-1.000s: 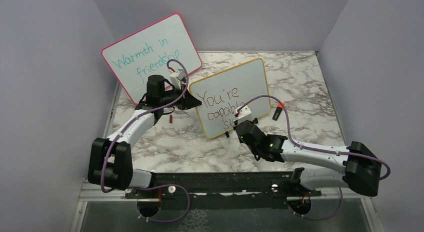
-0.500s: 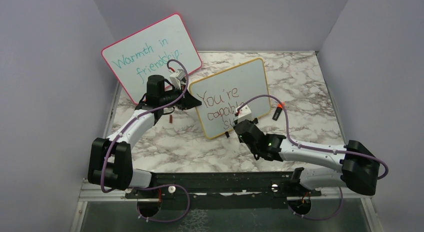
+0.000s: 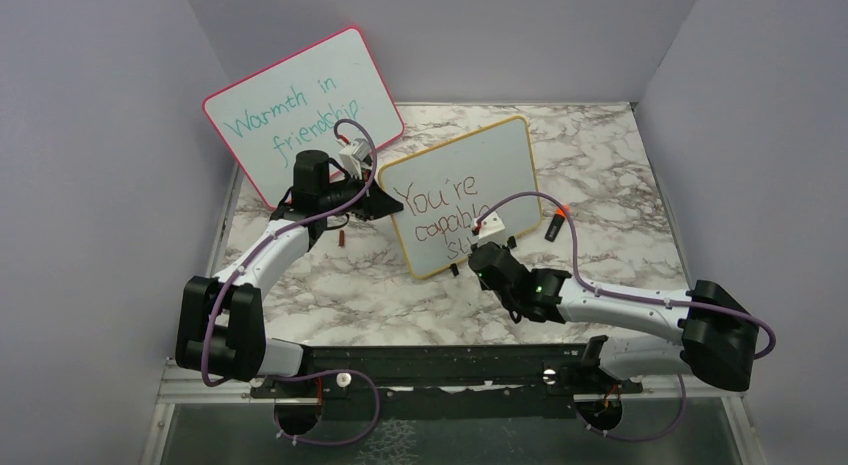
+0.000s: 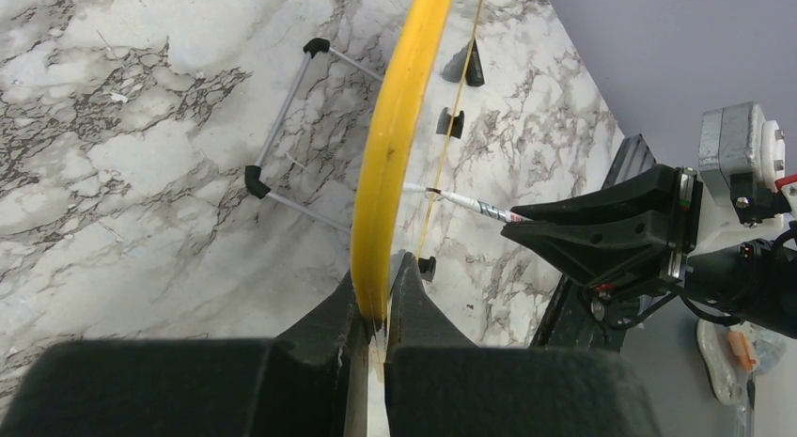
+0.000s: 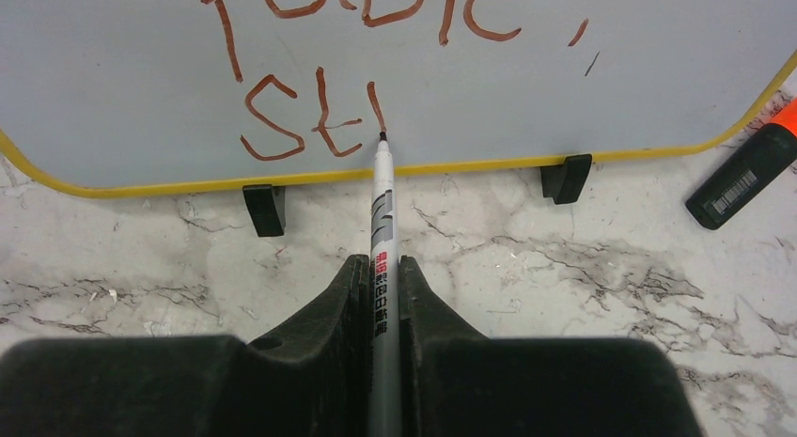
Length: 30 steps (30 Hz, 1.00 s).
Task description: Write a sentence on the whiteboard
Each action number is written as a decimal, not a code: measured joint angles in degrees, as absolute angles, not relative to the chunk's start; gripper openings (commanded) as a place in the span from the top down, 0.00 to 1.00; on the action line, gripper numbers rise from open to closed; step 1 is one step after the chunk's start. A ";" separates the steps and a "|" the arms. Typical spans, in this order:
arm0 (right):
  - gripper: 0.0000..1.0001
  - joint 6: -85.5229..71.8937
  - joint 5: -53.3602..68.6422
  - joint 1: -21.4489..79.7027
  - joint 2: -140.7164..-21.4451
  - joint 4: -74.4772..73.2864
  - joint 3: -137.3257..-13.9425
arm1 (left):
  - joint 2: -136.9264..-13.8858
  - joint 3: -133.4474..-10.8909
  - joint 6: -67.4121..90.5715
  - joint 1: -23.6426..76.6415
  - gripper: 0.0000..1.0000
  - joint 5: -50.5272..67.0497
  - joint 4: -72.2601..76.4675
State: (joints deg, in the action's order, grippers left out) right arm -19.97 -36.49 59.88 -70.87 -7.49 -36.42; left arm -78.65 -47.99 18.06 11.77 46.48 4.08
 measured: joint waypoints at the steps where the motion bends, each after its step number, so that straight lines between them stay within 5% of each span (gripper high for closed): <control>1: 0.99 -19.99 -36.42 59.88 -70.89 -7.49 -36.42 | -78.65 -47.99 18.06 11.77 1.00 46.46 4.05; 30: 0.99 -18.87 -36.73 59.88 -71.29 -7.49 -36.42 | -78.65 -48.10 17.93 11.77 1.00 46.41 3.77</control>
State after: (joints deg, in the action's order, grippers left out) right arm -18.87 -36.73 59.88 -71.29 -7.49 -36.42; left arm -78.65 -48.10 17.93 11.77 46.41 3.77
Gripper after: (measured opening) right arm 0.167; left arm 0.051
